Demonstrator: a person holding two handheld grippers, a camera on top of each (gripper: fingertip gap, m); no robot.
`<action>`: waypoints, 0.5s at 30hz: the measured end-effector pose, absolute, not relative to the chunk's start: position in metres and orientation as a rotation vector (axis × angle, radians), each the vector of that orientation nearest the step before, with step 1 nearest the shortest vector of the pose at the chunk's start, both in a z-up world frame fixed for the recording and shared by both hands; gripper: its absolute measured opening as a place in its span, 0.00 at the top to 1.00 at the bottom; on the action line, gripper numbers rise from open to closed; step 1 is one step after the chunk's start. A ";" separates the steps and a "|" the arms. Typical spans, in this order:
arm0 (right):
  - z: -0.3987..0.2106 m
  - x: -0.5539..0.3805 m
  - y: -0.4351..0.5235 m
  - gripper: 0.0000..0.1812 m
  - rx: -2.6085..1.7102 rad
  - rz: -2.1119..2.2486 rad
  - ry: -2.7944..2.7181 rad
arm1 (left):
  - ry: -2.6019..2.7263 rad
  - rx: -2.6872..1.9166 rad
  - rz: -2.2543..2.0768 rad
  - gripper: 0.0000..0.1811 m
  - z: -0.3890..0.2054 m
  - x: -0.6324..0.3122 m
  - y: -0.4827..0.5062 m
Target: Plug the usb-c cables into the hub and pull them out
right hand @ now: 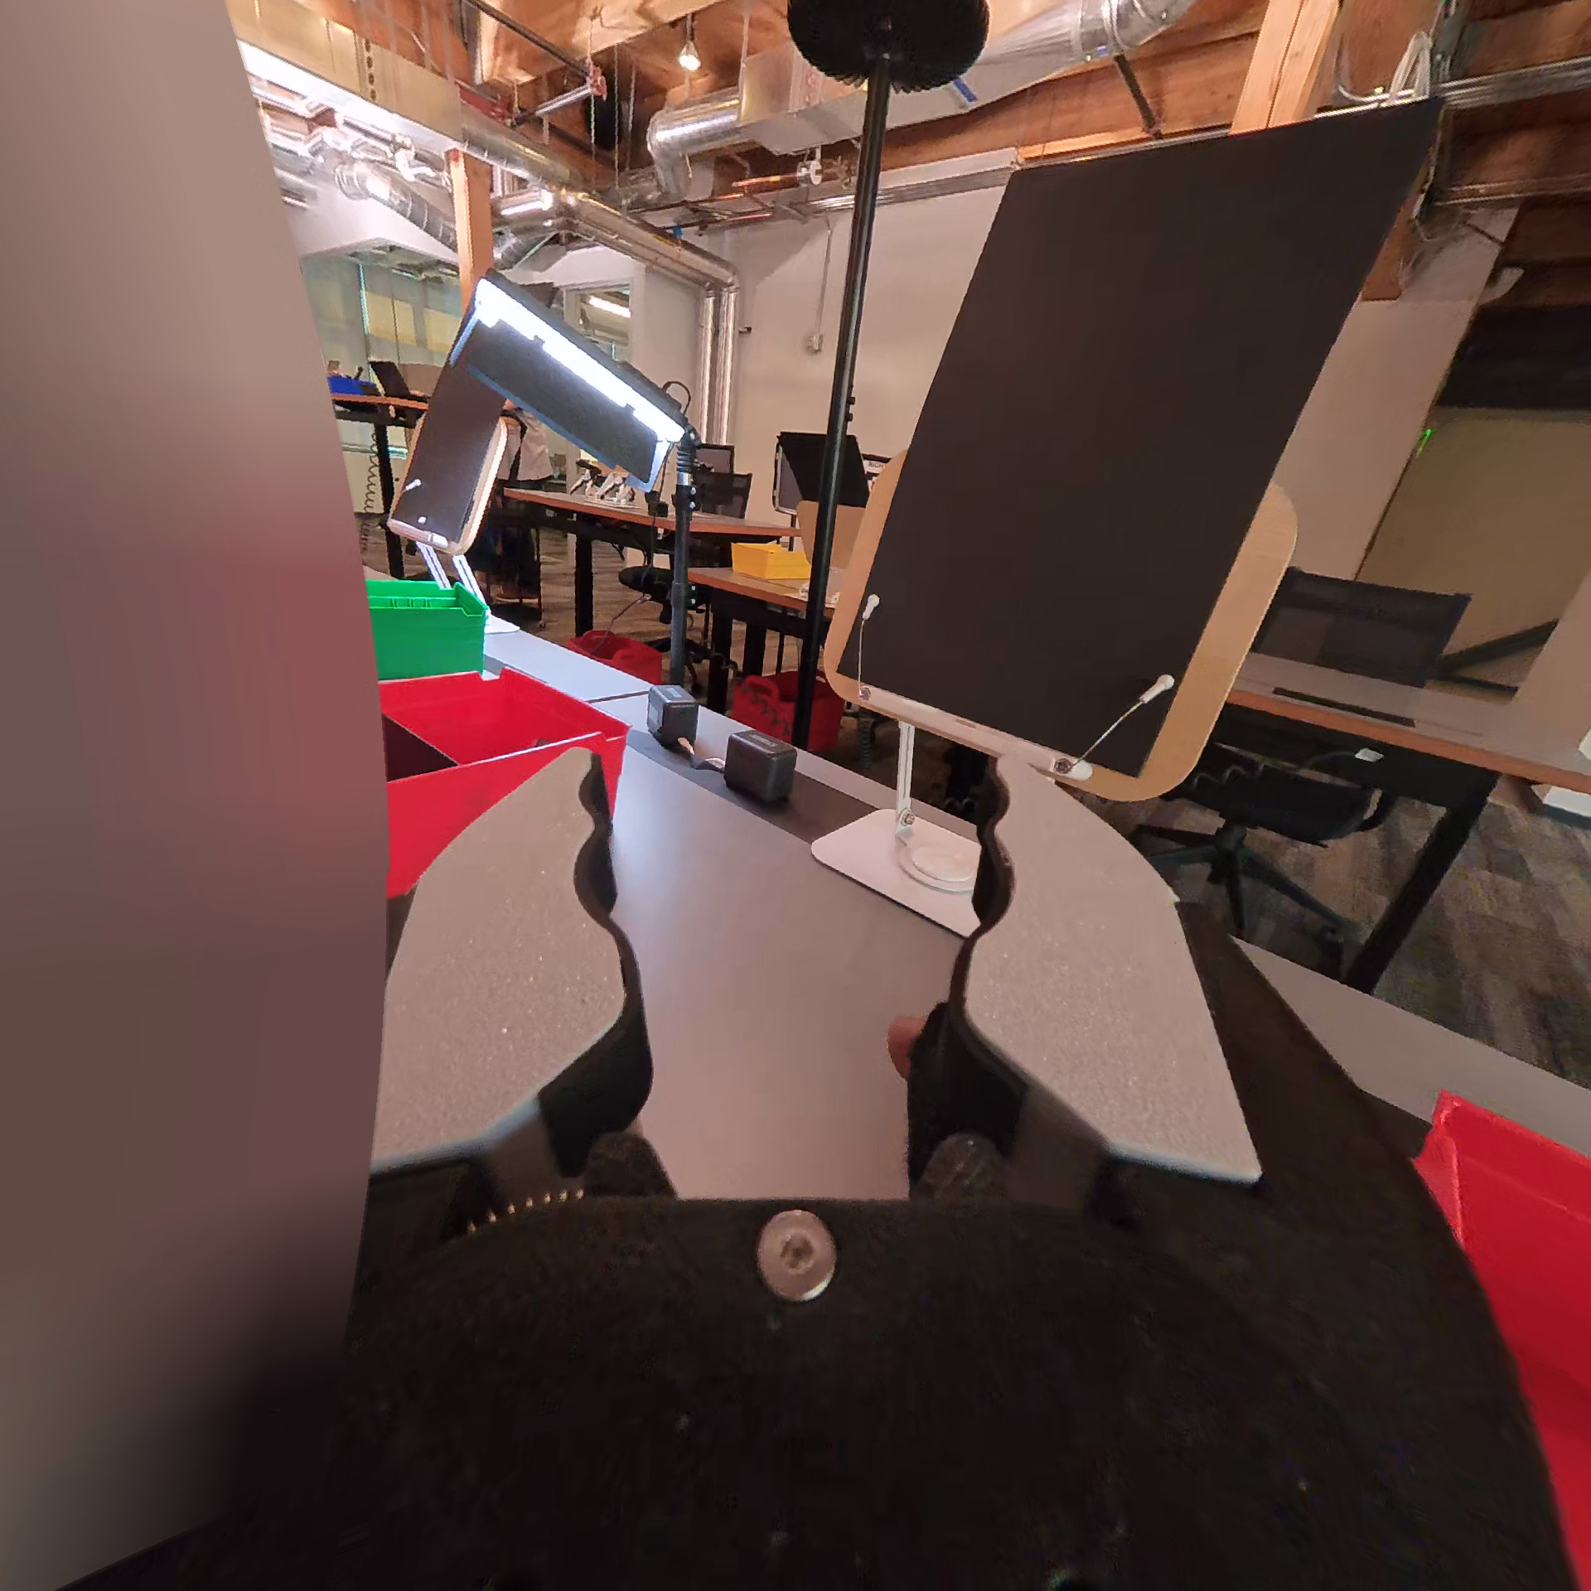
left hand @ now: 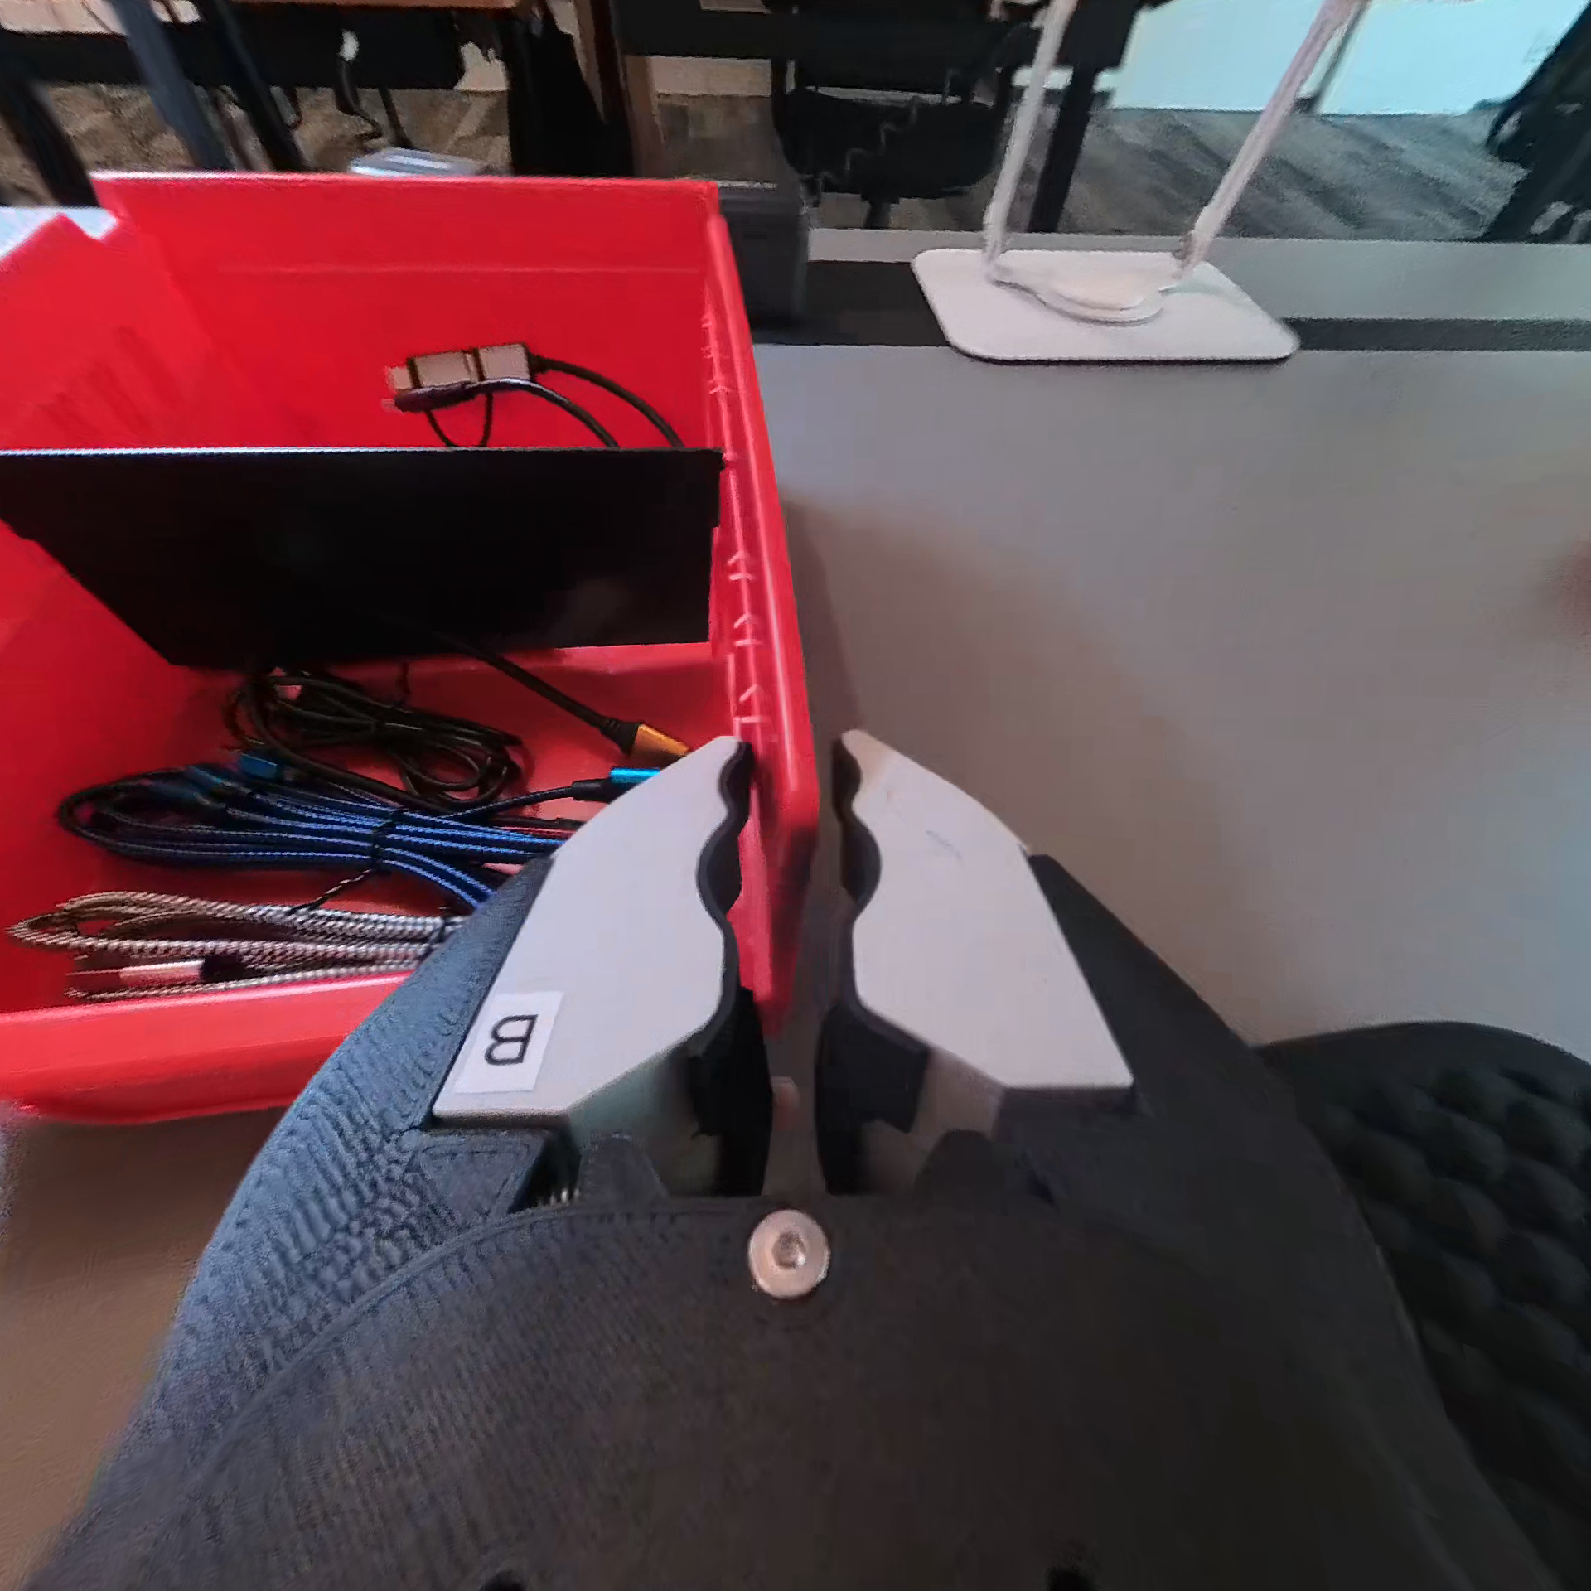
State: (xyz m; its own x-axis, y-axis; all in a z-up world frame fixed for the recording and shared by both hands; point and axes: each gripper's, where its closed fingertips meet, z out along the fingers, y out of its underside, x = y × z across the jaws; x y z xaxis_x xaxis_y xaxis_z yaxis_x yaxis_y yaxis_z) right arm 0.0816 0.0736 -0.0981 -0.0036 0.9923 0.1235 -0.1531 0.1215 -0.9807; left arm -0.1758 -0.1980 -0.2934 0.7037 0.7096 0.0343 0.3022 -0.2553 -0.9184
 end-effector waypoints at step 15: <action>-0.101 0.090 0.081 0.55 -1.014 1.188 -1.125 | 0.204 -2.172 0.355 0.83 -0.189 -0.286 -0.201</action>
State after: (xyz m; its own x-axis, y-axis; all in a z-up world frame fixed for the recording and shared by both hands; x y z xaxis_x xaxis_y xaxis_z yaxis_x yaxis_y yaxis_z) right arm 0.0898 0.0814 -0.1013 0.0269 0.9935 0.1102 -0.1648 0.1131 -0.9798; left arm -0.2856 -0.2007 -0.1893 0.9453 -0.0162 -0.3259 -0.2737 -0.5833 -0.7648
